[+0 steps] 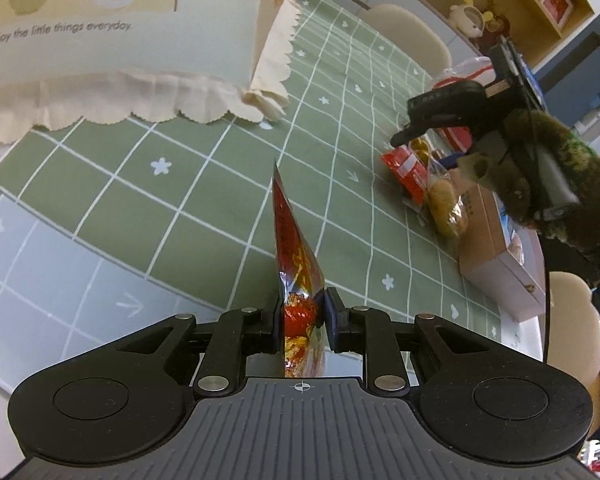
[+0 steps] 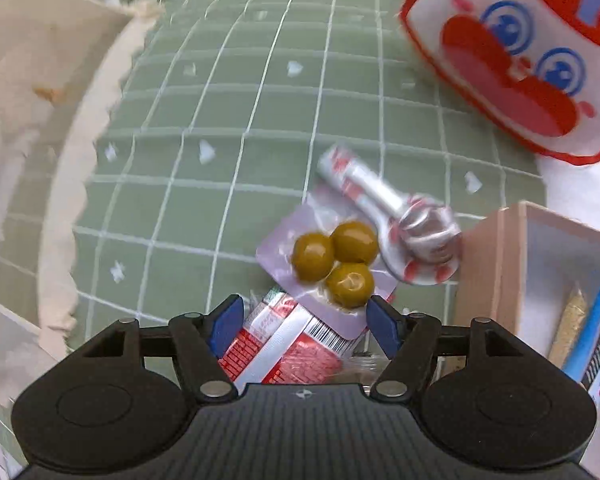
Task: Organize snacks
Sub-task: 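Grasp the brown swirl lollipop with the right tool while the left tool holds the chip bag, then carry the chip bag and lollipop over the pink box with both tools, then open both tools to drop the chip bag and lollipop into the box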
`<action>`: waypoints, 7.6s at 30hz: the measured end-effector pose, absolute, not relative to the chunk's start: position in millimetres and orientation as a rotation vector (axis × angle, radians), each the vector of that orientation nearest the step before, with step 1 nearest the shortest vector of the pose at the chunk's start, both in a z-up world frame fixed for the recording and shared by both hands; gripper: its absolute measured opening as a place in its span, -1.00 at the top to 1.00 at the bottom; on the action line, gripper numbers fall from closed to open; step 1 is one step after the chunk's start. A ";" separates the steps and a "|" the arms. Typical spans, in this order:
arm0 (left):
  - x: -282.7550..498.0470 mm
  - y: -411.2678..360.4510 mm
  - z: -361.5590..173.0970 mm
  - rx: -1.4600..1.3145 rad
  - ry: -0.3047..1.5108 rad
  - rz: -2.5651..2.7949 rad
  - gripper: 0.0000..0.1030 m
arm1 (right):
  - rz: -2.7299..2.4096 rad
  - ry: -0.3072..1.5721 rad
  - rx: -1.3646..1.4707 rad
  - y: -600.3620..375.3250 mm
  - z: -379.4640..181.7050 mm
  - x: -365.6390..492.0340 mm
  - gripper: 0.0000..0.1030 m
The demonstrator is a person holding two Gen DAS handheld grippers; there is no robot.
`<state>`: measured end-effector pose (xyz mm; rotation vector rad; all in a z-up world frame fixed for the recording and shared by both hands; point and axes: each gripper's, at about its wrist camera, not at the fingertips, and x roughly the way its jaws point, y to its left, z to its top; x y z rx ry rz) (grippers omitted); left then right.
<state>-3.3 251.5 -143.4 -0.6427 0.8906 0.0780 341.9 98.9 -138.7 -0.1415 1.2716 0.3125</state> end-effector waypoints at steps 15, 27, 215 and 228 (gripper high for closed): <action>-6.8 264.8 -151.0 -0.706 0.881 0.054 0.49 | 0.800 1.199 -0.236 106.3 -110.6 214.5 0.30; -7.8 262.7 -150.4 -0.711 0.899 0.059 0.49 | 0.531 1.073 -0.256 92.7 -109.0 341.4 -0.39; 197.8 68.8 -63.6 -0.301 0.826 -0.191 0.47 | 0.334 0.900 -0.011 -164.5 -54.0 221.9 0.13; 136.4 96.4 -47.7 -0.301 0.824 -0.133 0.47 | 0.319 0.994 0.043 -130.3 -105.8 252.0 0.10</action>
